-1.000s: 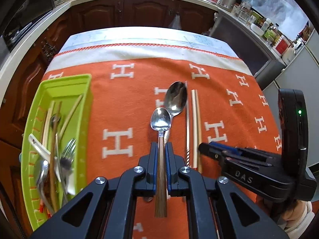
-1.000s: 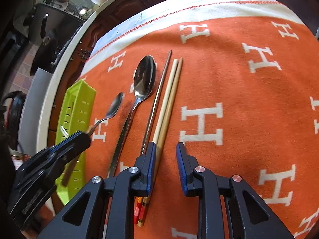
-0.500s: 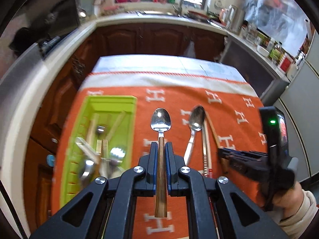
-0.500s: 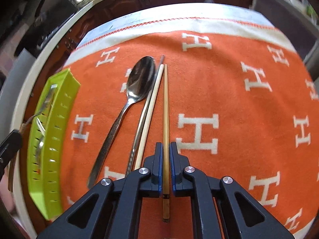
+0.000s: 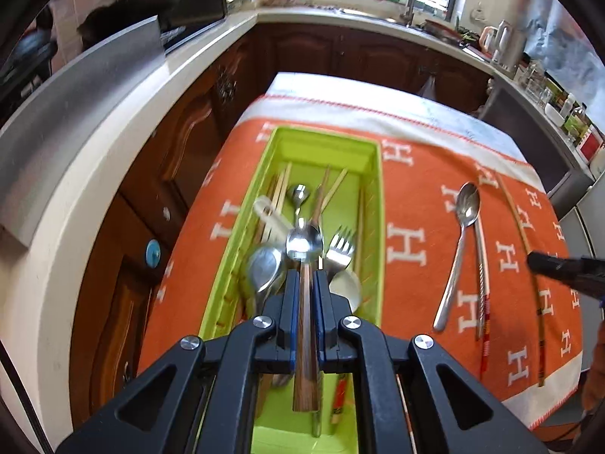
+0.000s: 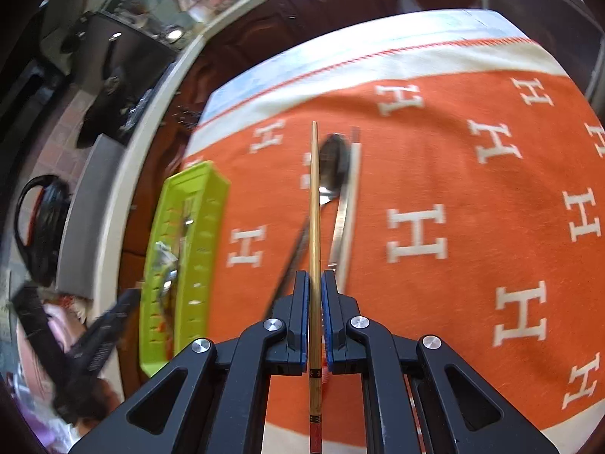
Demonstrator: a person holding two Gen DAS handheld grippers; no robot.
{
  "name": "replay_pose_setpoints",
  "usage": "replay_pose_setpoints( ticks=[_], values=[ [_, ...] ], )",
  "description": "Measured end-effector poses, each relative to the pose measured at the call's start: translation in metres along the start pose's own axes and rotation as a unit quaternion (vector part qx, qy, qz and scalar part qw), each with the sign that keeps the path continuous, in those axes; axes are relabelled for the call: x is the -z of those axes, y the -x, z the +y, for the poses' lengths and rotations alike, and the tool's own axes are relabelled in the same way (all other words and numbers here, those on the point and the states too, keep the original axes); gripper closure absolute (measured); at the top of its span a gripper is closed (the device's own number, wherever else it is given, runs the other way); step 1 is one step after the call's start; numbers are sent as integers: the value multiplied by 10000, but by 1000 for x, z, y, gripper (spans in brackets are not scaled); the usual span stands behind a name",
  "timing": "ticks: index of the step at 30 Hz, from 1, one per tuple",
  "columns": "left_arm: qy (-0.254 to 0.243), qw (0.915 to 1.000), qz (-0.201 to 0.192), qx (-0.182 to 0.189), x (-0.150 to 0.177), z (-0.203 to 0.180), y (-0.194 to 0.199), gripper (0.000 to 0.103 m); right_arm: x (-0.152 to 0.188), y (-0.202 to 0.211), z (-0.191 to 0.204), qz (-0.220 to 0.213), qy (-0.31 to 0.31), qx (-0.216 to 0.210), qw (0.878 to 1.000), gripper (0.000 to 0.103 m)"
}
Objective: Organize utensils
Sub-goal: 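Carry the spoon and chopstick into the green tray with both tools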
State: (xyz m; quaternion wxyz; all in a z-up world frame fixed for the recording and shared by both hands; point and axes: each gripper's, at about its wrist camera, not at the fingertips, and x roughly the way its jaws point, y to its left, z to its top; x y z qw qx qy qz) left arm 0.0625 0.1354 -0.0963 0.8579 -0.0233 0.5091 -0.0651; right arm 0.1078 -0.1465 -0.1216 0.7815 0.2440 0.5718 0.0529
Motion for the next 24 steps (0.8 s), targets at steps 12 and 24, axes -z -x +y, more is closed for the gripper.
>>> replay_pose_setpoints(
  ticks=[12,24],
  values=[
    [685,9974,-175,-114,-20,35,27,84,0,-14,104,458,555,-500,9962,98],
    [450,9965,-102,-697,-34,39,17,65,2,-85,154,1086,240,-624,9918,97]
  ],
)
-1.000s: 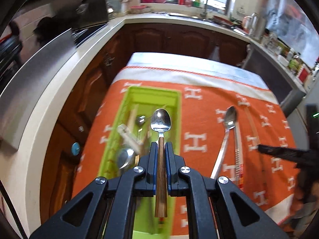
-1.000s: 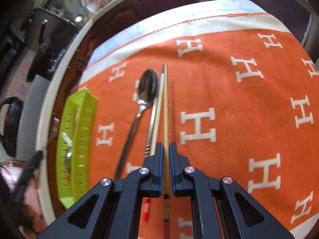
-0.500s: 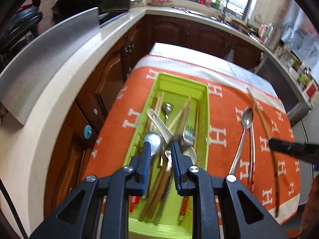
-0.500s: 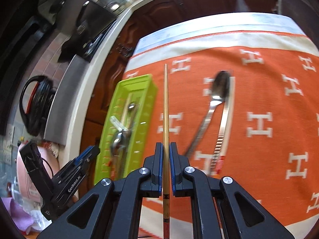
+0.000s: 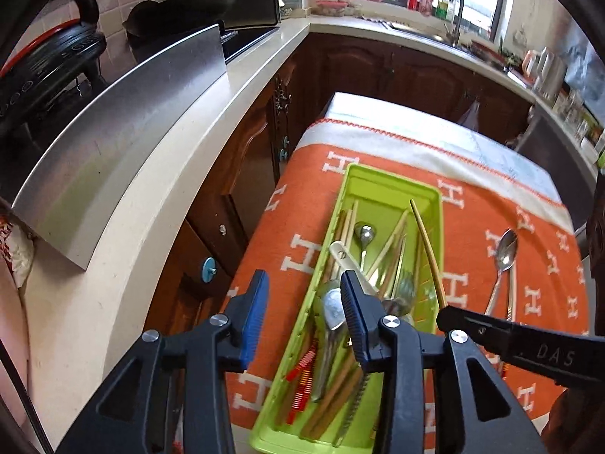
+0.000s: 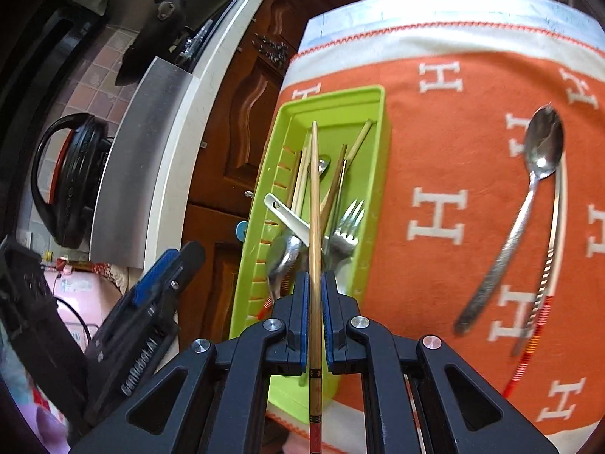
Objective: Organize utensils
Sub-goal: 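Carry the spoon and chopstick into the green tray with both tools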
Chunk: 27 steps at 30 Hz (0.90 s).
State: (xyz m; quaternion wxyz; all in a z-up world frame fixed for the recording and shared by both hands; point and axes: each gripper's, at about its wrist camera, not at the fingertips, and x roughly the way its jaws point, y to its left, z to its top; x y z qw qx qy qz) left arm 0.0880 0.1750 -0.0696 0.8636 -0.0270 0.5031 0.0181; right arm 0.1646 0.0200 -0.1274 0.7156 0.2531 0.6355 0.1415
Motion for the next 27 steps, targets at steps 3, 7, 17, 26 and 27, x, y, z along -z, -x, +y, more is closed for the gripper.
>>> replay_pose_setpoints(
  ticks=[3,7,17,26,27],
  values=[
    [27,9999,68,-69,1,5,-5,65,-2,-9,-2,66,-130,-20,9999,96],
    [127,9998,132,-98,2,14,-10,65,-3,-18,-5,134,-192,-50,9997,95],
    [76,9998,151,-81,5,10,-11,53,-3,-21,-13,164,-232,60,9996,94],
    [14,9997,217,-62,8,2,-13,53,2,-28,3,237,481,630,9966,93],
    [11,9997,222,-62,8,2,-13,53,2,-28,6,238,592,698,9955,92]
  ],
)
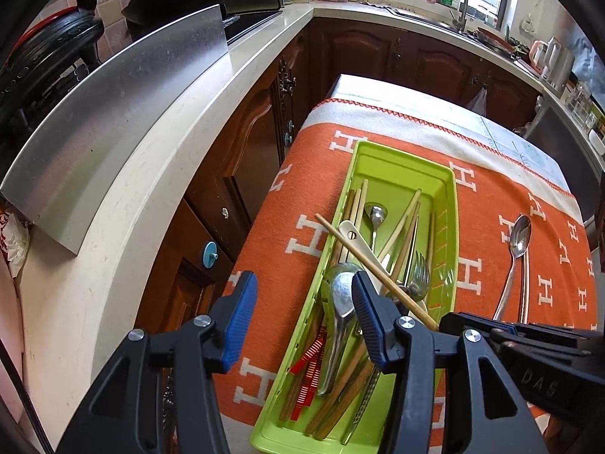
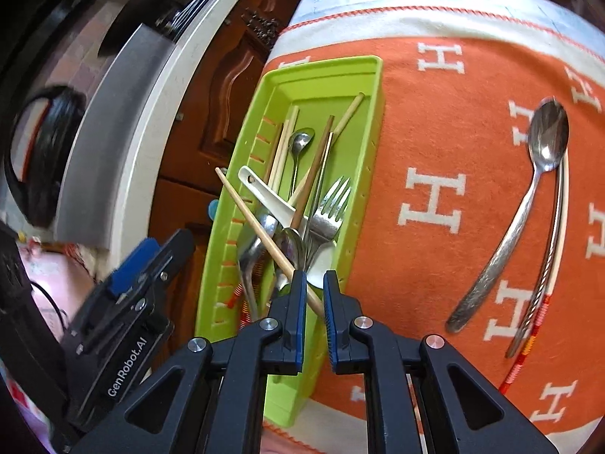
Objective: Organize utensils
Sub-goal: 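Carry the spoon and chopstick into the green tray with both tools, then open both tools and withdraw them from the tray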
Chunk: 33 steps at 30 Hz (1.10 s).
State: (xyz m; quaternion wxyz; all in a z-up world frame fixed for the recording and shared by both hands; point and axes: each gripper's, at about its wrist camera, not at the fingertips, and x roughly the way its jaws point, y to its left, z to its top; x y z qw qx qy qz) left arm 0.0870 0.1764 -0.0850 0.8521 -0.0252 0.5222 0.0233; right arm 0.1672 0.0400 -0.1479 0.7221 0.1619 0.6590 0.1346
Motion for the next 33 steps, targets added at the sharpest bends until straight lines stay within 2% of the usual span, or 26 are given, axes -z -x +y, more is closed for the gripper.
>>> replay_pose_setpoints(
  ticks=[6,11,12,14,20,24,26,29,33],
  values=[
    [88,10000,31,28,1,2,-1,53,2,-2,27,-72,928,531,9942,80],
    [235,9997,37,37,0,11,0,53,3,-12,46,-93,1616,877,9829,81],
    [266,9996,45,43,0,13,0,53,3,-15,46,-64,1611,882,9830,89],
    [312,9995,48,50,0,16,0,53,-1,-15,41,-53,1401,793,9869,96],
    [462,9989,46,53,-1,23,0,53,-15,-4,22,-112,375,198,9990,96],
    [448,9990,69,38,-1,22,-1,53,-22,0,-3,-42,-615,-399,9973,96],
    [428,9990,82,38,0,21,-1,53,-23,-2,-9,45,-727,-341,9968,95],
    [408,9991,77,33,0,19,-1,52,-20,-5,-13,115,-743,-366,9965,81],
    [409,9991,67,50,0,17,1,49,-12,4,-9,-26,-486,-164,9987,80]
  ],
)
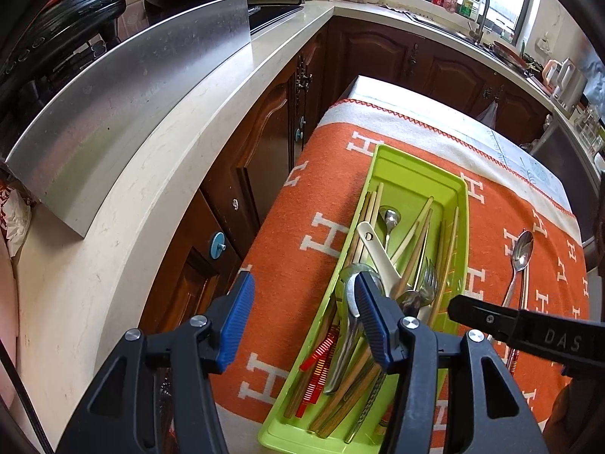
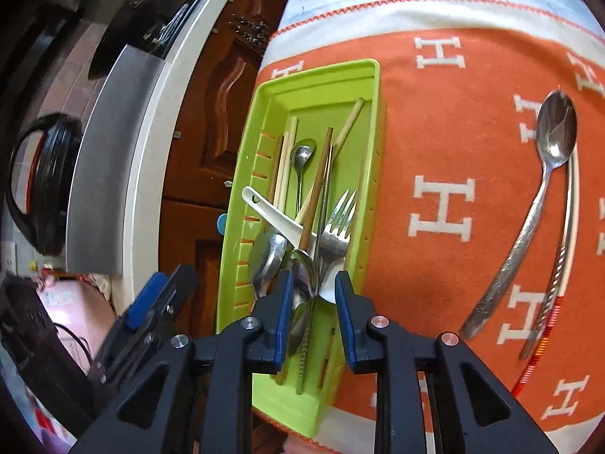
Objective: Organize utensils
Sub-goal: 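Open both tools and withdraw them from the tray, then grasp the large metal spoon with the left tool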
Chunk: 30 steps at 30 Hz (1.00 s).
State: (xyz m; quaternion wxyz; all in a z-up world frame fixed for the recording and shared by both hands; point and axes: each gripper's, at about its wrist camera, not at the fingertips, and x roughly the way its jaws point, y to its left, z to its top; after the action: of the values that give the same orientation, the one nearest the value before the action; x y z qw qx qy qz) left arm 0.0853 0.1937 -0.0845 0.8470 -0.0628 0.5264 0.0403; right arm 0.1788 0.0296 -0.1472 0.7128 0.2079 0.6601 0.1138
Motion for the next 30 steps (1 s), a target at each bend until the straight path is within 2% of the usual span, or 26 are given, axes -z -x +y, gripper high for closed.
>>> replay_pose_setpoints(
  ticks=[5,7,16,20,23,26,27,30],
  values=[
    [-102,9999,20,54,3,-12,3,48,7,20,-4,-227,333,277,9988,80],
    [-201,9997,24,98,5,-21,5,44,12,31,-11,-320,414,364,9980,80],
    [-1020,9927,119,639,18,-94,16,42,29,88,-74,-825,378,751,9930,80],
    [-1389,9852,254,974,23,-133,13,42,32,111,-110,-1032,255,898,9903,80],
    [-1578,9767,397,1397,23,-158,5,42,33,127,-137,-1215,151,1041,9870,80],
    [-1747,9665,552,1796,19,-180,-5,43,32,137,-163,-1329,-1,948,9866,80],
    [-1814,9633,594,1887,17,-187,-10,47,32,139,-173,-1349,-71,894,9868,80],
    [-2028,9569,760,1935,12,-204,-28,50,29,135,-190,-1344,-186,791,9876,80]
  ],
)
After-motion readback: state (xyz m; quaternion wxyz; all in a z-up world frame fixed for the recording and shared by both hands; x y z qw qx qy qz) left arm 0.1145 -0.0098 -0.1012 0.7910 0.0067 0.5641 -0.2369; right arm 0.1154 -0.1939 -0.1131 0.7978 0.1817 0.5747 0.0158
